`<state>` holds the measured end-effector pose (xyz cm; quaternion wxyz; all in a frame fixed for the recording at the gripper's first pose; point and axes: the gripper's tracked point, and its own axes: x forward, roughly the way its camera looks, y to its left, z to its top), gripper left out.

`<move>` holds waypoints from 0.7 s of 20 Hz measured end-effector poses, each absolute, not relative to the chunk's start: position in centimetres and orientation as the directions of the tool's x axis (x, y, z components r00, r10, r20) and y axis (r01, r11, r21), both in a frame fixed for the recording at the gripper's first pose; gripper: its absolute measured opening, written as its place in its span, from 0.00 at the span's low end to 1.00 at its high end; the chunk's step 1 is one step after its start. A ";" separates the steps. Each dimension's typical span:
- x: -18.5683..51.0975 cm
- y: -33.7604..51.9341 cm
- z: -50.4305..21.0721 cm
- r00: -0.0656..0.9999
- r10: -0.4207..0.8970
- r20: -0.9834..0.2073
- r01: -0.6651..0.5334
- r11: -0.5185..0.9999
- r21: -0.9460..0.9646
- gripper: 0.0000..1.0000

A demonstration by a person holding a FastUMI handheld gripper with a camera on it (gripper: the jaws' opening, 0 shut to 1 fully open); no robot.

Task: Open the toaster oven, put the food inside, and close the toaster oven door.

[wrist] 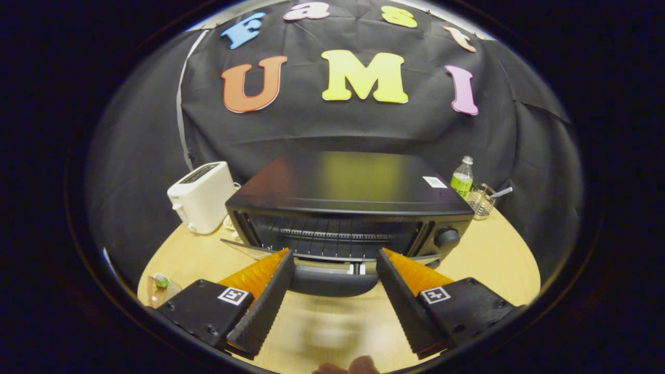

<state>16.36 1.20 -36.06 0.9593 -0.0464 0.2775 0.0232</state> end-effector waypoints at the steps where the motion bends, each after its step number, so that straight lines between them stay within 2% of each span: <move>1: 14.9 1.0 -36.8 0.832 0.011 -0.555 -0.063 0.995 -0.075 1.00; 7: 9.2 0.9 -43.7 0.746 0.015 -0.666 -0.134 0.983 -0.128 1.00; 11: 9.9 0.6 -44.2 0.723 0.007 -0.691 -0.145 0.979 -0.142 1.00; 14: 8.5 1.8 -43.3 0.711 0.056 -0.701 -0.197 0.973 -0.122 1.00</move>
